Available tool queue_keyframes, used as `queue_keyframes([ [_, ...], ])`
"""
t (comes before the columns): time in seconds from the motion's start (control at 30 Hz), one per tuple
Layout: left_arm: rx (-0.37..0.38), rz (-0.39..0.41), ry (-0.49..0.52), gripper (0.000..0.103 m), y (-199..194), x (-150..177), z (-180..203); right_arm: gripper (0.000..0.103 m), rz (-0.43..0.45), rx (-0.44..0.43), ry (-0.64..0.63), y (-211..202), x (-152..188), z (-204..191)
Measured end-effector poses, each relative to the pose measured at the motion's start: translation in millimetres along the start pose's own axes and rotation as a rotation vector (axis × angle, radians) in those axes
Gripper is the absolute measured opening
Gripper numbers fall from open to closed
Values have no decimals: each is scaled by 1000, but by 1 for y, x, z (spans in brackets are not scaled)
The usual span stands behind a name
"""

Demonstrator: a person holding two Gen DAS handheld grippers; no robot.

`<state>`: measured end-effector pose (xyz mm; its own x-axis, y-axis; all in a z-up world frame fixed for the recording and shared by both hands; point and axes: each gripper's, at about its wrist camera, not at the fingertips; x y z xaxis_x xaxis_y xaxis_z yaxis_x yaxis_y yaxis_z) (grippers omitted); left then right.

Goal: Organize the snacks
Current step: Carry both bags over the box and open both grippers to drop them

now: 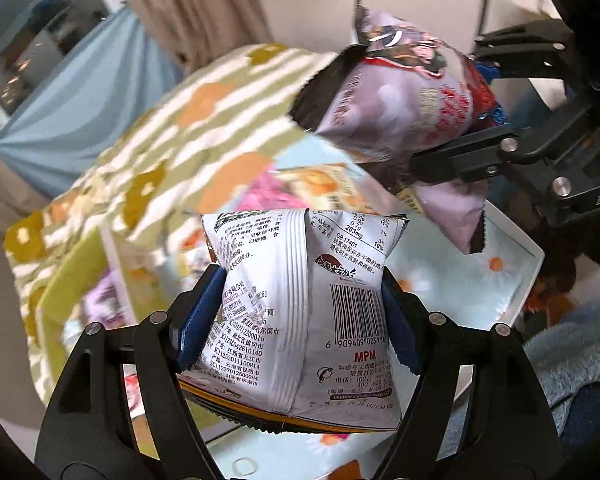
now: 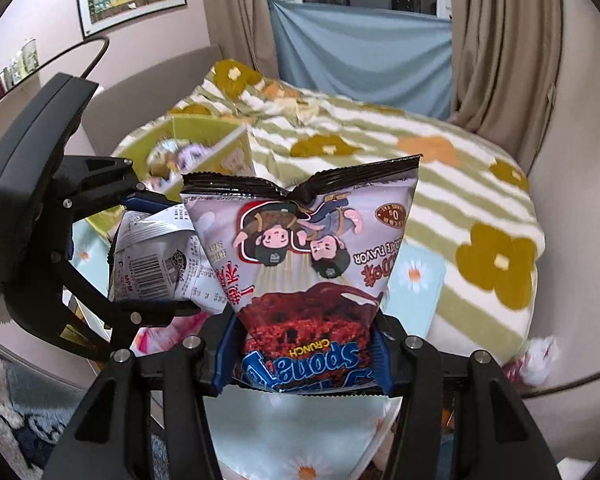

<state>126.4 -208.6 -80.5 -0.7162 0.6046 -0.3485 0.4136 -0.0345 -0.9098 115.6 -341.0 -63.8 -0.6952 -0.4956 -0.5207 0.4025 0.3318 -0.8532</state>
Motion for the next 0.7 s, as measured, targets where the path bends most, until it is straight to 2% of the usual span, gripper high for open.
queue_keyframes([
  [0.2, -55, 55, -113, 75, -31, 36, -65, 50, 46, -12, -31, -5, -44, -37],
  [0.37, -95, 48, -237, 75, -43, 76, -125, 50, 64, -56, -41, 4, -83, -79],
  [0.57, -118, 13, -449, 75, -37, 136, -205, 50, 61, -103, -38, 34, -128, -133],
  [0.7, -94, -30, -572, 75, -17, 171, -247, 50, 27, -139, 5, 64, -149, -157],
])
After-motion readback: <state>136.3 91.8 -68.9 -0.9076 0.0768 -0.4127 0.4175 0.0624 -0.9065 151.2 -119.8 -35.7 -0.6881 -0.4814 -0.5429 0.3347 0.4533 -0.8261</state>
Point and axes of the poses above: each gripper's, at about its wrist camera, not at the fingertips, and y roughly the way its jaws point, z to its right, x to its underside, and after that the axes turned 10 degrees about -z, right-handed
